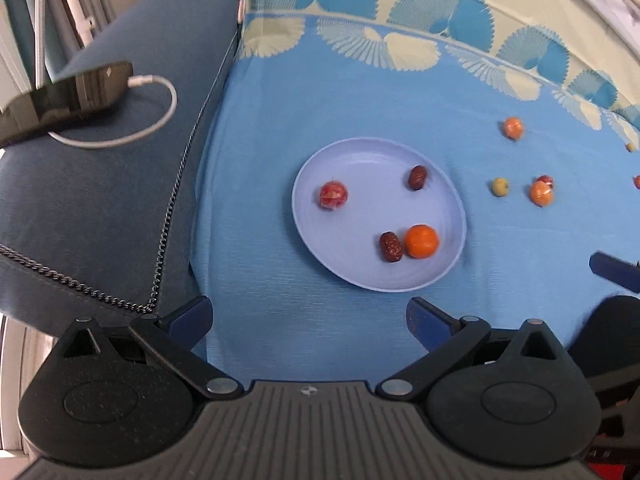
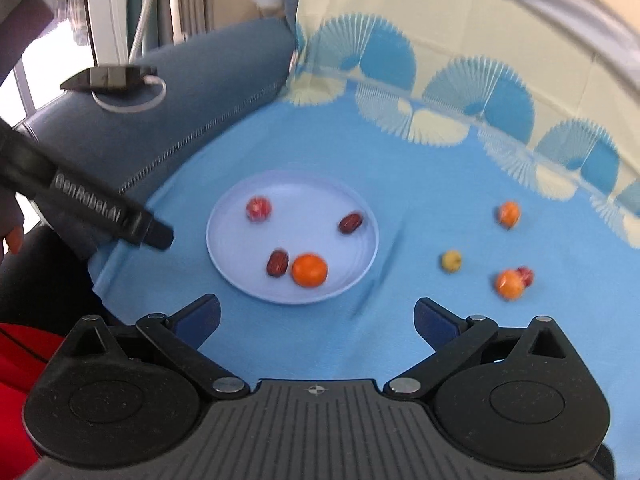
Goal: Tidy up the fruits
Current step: 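Move both tools back from the plate toward the scattered fruits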
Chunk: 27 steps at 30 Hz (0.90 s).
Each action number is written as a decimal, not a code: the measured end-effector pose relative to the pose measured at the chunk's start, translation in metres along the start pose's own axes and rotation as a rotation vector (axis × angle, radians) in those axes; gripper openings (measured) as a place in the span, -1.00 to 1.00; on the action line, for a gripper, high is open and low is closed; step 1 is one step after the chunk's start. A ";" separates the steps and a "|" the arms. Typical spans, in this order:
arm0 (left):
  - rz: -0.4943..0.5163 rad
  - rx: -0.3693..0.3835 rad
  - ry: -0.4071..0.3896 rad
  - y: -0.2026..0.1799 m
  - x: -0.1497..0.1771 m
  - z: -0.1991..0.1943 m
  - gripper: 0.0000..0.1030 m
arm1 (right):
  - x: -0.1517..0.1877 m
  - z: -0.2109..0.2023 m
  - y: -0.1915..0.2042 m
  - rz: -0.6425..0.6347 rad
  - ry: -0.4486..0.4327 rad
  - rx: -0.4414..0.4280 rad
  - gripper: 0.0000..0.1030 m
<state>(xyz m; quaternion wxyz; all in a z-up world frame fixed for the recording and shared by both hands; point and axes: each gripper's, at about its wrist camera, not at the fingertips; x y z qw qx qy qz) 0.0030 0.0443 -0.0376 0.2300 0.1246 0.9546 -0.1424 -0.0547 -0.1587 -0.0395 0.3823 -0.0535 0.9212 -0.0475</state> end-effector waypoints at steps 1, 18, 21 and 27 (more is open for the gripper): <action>0.009 0.002 -0.014 -0.003 0.001 -0.005 0.99 | 0.000 -0.006 -0.001 0.006 -0.017 0.007 0.99; 0.100 0.049 -0.138 -0.068 0.016 -0.056 0.99 | 0.027 -0.083 -0.044 0.120 -0.148 0.105 0.99; 0.104 0.051 -0.162 -0.076 0.012 -0.061 0.99 | 0.029 -0.091 -0.052 0.128 -0.169 0.122 0.99; 0.119 0.093 -0.159 -0.107 -0.008 -0.055 0.99 | 0.038 -0.107 -0.090 0.183 -0.185 0.187 0.99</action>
Point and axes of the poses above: each gripper's, at about its wrist camera, not at the fingertips, and z roughly the way its jaws point, y to its left, x to its underside, and after that the axes turned 15 degrees about x, right-handed
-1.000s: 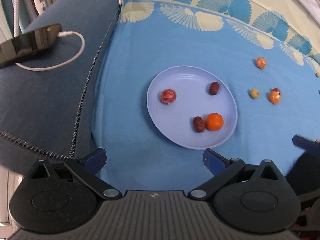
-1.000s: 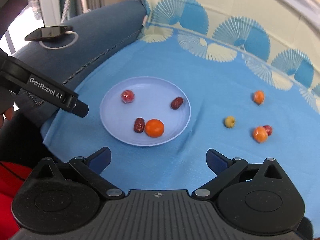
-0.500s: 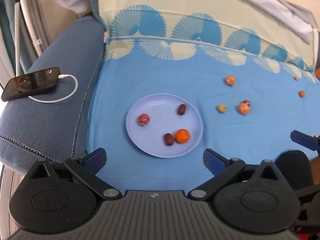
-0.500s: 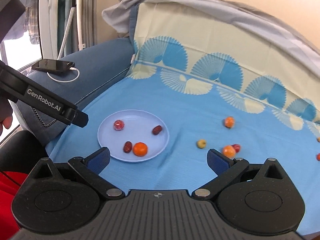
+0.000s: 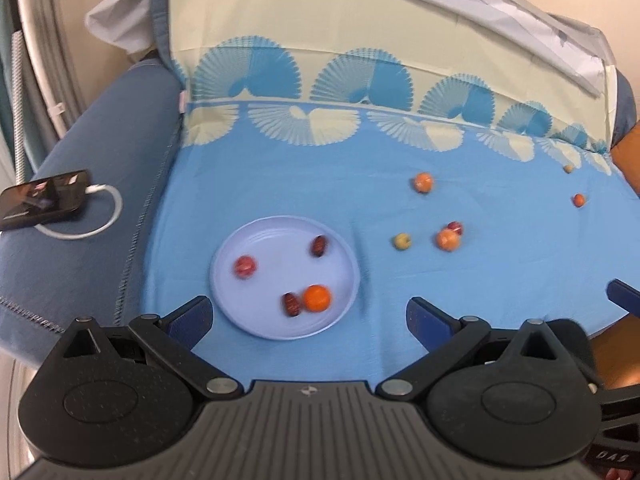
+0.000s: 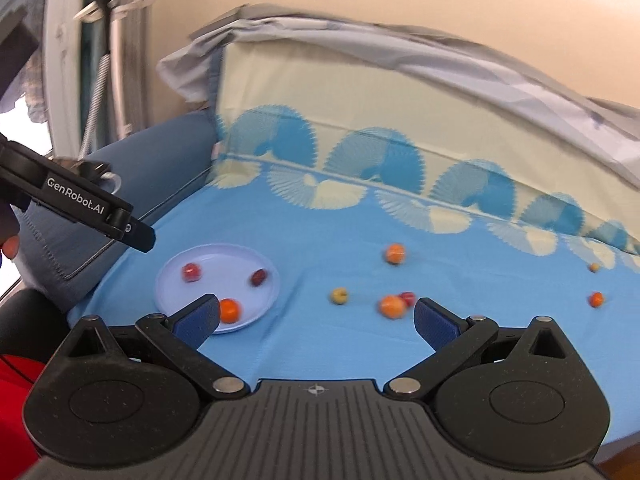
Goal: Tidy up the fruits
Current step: 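Move both tools back from the plate toward the scattered fruits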
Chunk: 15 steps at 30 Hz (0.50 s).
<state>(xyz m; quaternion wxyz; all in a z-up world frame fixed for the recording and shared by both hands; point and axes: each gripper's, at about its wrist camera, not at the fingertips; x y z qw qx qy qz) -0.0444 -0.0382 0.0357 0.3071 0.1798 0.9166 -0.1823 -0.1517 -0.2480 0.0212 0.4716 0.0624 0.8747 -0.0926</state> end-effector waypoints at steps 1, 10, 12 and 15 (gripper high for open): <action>-0.003 0.012 0.004 -0.004 -0.003 0.002 0.99 | 0.000 0.000 -0.008 0.015 -0.001 0.016 0.99; 0.042 0.057 0.016 -0.049 -0.037 0.029 0.99 | -0.019 0.014 -0.116 0.209 -0.023 0.178 0.99; 0.045 0.060 0.019 -0.055 -0.046 0.037 0.99 | -0.026 0.021 -0.138 0.231 -0.038 0.212 0.99; 0.047 0.052 0.028 -0.062 -0.059 0.054 1.00 | -0.038 0.032 -0.166 0.243 -0.067 0.264 0.99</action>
Point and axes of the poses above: each gripper's, at about its wrist camera, not at the fingertips, and z roughly the way its jaws point, y to its left, x to its underside, and after that the axes turned 15 degrees about x, right-handed
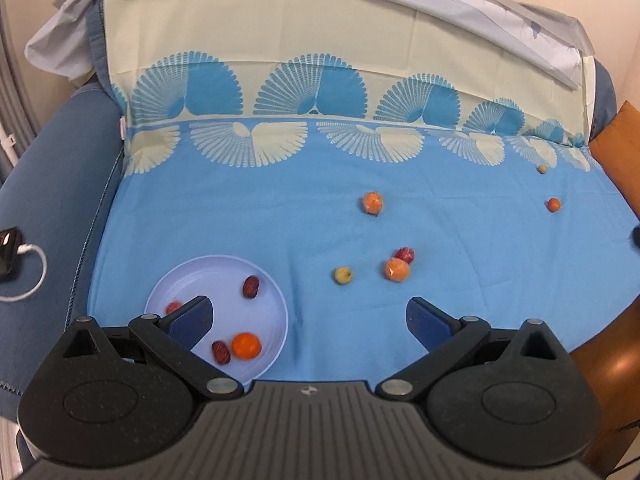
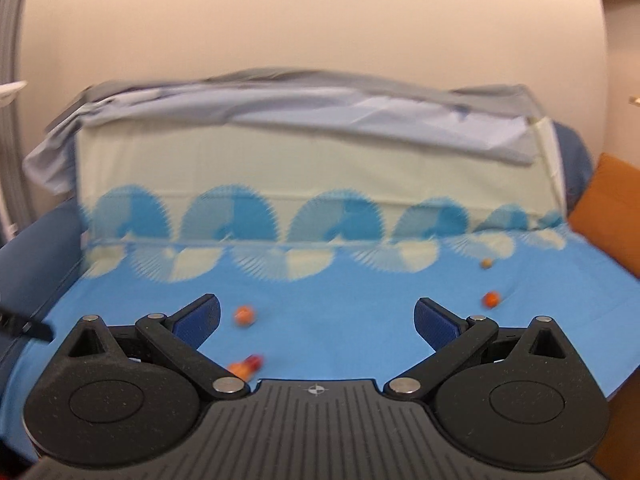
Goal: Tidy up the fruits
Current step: 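Move both tools back from the plate toward the scattered fruits, then grasp a small yellow fruit with the right gripper while the left gripper grasps another yellow fruit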
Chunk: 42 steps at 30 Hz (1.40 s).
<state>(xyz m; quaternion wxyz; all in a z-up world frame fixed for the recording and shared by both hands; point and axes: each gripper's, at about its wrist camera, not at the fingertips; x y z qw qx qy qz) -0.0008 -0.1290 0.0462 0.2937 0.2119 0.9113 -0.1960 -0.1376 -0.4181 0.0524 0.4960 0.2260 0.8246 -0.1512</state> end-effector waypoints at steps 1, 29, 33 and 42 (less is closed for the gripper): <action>-0.001 -0.001 0.004 -0.001 -0.004 0.005 1.00 | -0.005 0.005 -0.006 0.001 -0.012 0.017 0.99; 0.121 -0.030 0.305 -0.007 -0.074 0.245 1.00 | -0.072 0.406 -0.144 0.228 0.074 0.430 0.99; 0.144 -0.024 0.377 0.005 -0.060 0.274 1.00 | -0.048 0.485 -0.157 0.248 0.160 0.484 0.99; 0.239 -0.020 0.474 0.011 -0.035 0.321 1.00 | 0.016 0.605 -0.191 0.366 0.268 0.564 0.99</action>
Point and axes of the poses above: each gripper's, at about its wrist camera, not at the fingertips, and z roughly the way its jaws point, y to its left, x to its underside, and after that the axes turned 15 degrees about x, right-handed
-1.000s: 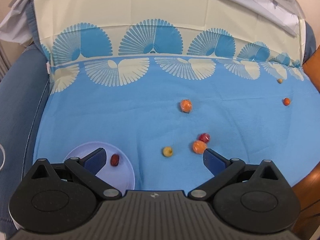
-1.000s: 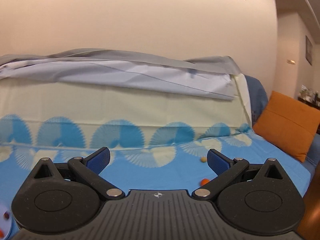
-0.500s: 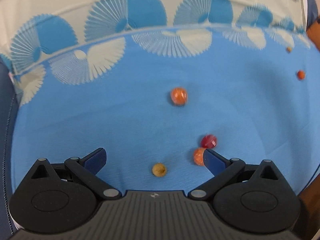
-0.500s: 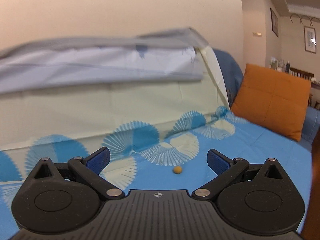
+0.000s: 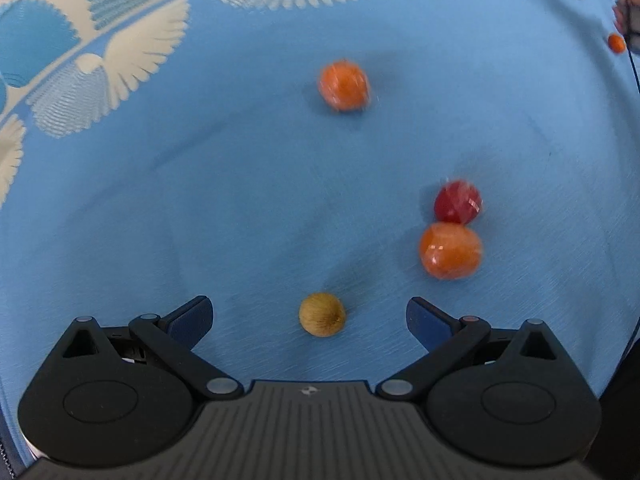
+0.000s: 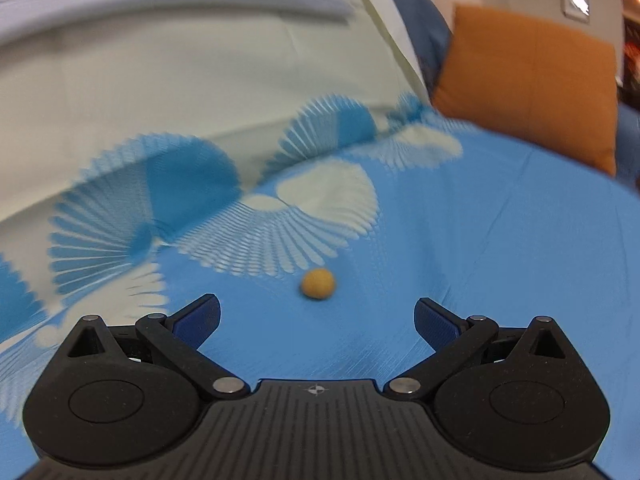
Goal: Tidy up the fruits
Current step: 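Grasp a small yellow fruit with the right gripper while the left gripper grasps another yellow fruit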
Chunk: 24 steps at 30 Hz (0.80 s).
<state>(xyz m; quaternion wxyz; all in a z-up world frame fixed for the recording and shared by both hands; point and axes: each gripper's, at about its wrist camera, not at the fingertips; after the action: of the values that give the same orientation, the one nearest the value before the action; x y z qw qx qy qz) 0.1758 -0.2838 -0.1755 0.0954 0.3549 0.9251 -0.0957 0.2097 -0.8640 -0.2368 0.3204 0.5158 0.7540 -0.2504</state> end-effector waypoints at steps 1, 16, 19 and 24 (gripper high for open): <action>0.000 0.000 0.011 0.000 0.000 0.005 1.00 | 0.001 0.010 0.002 0.011 0.021 0.005 0.99; -0.046 0.063 -0.022 0.014 0.005 0.020 0.62 | 0.009 0.068 0.041 0.013 0.027 0.118 0.34; 0.018 0.091 -0.043 0.003 0.004 0.014 -0.10 | 0.006 0.065 0.039 0.010 0.021 0.117 -0.18; 0.005 0.093 -0.072 0.002 0.001 0.001 -0.50 | 0.004 0.052 0.027 0.018 0.038 0.113 -0.45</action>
<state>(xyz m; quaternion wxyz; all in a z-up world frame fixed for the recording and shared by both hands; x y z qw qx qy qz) 0.1762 -0.2824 -0.1767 0.1124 0.3577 0.9146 -0.1511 0.2458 -0.8891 -0.2756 0.2788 0.5444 0.7399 -0.2800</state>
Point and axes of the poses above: each gripper's, at about its wrist camera, not at the fingertips, and z roughly the way its jaws point, y to its left, x to its underside, and after that the axes turned 15 degrees about x, right-handed
